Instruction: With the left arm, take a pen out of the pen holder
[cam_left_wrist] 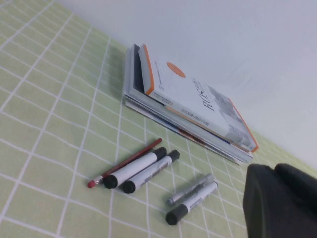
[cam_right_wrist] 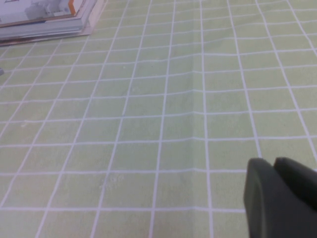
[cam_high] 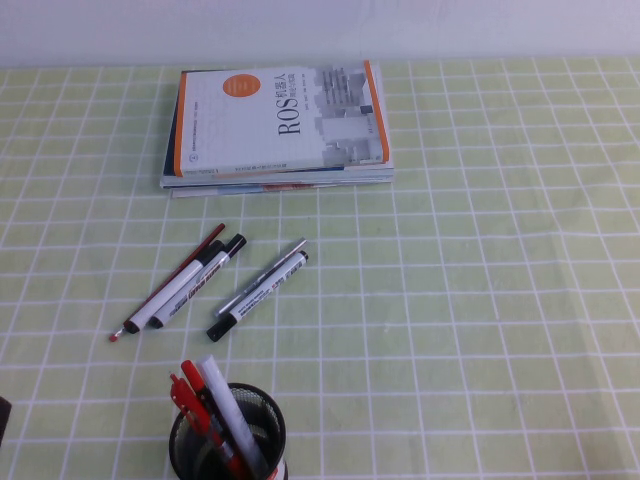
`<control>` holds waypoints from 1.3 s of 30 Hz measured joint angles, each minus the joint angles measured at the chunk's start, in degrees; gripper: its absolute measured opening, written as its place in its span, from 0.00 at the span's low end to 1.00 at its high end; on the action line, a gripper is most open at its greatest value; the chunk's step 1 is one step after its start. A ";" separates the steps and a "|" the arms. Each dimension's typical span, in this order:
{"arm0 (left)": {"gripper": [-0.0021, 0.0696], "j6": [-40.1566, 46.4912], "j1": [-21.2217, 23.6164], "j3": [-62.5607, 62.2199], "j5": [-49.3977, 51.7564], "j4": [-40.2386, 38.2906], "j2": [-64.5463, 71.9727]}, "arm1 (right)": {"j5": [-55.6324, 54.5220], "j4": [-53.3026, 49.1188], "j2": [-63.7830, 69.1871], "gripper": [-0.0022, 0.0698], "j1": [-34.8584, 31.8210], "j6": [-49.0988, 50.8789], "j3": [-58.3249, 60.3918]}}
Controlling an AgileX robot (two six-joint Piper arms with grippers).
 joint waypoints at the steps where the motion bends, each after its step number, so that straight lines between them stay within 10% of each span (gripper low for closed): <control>1: 0.02 0.00 0.00 -1.65 1.36 0.00 1.54 | 0.00 0.00 0.00 0.01 0.00 0.00 0.00; 23: 0.02 24.25 0.00 -23.20 15.06 -1.34 36.91 | 0.00 0.00 0.00 0.01 0.00 0.00 0.00; 31: 0.02 40.66 -0.14 -23.29 16.07 -15.59 38.81 | 0.00 0.00 0.00 0.01 0.00 0.00 0.00; 39: 0.02 41.12 -13.53 -17.25 5.20 -18.04 38.81 | 0.00 0.00 0.00 0.01 0.00 0.00 0.00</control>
